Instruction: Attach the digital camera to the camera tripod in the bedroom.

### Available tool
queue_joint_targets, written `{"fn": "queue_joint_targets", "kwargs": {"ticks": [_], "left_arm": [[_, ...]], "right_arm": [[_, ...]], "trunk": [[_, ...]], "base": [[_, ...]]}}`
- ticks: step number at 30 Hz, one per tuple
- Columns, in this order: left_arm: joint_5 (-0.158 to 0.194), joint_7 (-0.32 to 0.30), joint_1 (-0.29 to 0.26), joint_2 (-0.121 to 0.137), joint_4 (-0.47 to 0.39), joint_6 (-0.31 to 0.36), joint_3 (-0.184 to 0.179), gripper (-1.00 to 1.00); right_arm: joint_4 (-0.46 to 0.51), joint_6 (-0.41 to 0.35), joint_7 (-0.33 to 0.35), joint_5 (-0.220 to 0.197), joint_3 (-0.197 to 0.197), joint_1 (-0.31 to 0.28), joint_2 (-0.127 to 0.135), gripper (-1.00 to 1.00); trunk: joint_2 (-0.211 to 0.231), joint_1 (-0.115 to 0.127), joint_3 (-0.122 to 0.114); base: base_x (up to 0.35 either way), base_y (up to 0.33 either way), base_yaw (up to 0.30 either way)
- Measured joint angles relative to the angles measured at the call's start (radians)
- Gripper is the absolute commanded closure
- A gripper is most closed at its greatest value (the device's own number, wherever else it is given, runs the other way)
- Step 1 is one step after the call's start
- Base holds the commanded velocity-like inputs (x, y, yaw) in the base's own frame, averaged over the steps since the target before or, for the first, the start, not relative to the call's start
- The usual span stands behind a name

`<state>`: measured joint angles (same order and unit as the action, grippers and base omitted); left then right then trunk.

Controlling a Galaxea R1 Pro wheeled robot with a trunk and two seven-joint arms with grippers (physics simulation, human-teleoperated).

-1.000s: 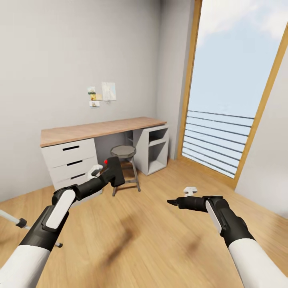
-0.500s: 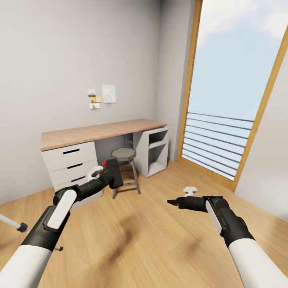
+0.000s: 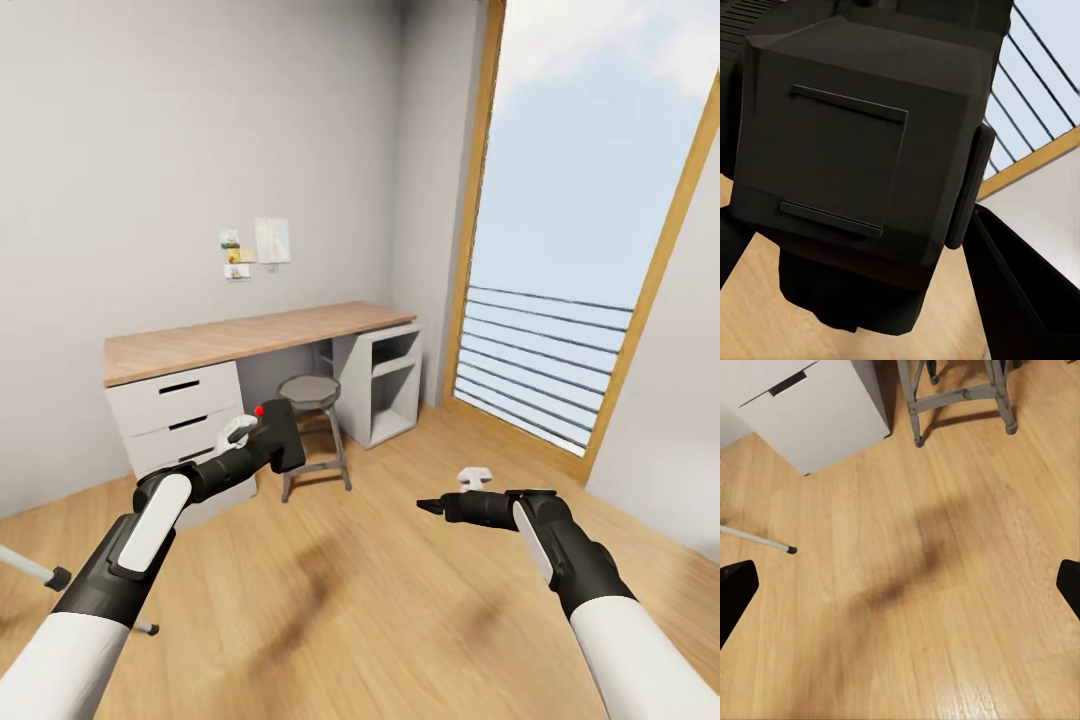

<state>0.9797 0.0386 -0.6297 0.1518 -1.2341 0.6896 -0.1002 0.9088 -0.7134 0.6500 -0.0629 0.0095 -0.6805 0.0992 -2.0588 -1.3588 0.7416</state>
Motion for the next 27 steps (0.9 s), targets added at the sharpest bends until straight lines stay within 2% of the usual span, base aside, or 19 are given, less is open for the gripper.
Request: {"fn": "queue_joint_targets", "kwargs": {"ticks": [27], "left_arm": [[0.001, -0.001, 0.000, -0.002, -0.001, 0.003, -0.001, 1.00]], "right_arm": [[0.000, -0.003, -0.001, 0.000, 0.000, 0.000, 0.000, -1.00]], "trunk": [[0.189, 0.104, -0.085]], "base": [[0.000, 0.000, 0.000]]}}
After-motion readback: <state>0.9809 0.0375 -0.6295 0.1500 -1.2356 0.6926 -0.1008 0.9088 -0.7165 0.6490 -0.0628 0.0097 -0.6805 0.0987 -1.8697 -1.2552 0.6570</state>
